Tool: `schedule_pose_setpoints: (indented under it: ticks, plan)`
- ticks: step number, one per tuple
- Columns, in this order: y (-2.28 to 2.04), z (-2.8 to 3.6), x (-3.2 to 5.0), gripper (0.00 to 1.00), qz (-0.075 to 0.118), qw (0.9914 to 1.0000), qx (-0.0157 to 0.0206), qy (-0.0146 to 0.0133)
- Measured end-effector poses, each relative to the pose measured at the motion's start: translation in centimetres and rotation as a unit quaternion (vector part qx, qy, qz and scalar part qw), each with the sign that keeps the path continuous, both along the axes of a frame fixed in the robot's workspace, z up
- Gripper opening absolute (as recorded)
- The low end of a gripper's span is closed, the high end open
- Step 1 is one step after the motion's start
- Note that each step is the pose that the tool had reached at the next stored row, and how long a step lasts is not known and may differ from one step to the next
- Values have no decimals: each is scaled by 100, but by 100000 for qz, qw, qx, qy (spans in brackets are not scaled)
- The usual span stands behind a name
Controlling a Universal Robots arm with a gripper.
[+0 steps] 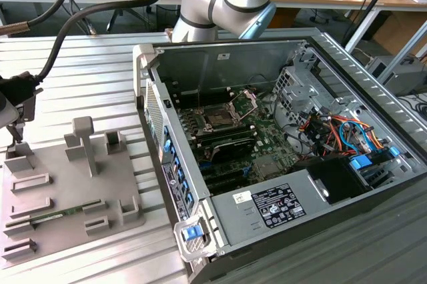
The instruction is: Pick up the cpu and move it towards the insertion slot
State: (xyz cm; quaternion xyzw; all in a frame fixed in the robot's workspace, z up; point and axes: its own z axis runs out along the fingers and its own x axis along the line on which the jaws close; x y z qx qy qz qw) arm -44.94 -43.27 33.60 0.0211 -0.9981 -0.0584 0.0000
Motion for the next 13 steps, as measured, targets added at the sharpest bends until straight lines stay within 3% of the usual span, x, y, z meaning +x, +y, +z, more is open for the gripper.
schedule_pose_setpoints:
  ticks: [13]
  plan:
    - [0, 38, 0, 55, 0, 100000, 155, 0]
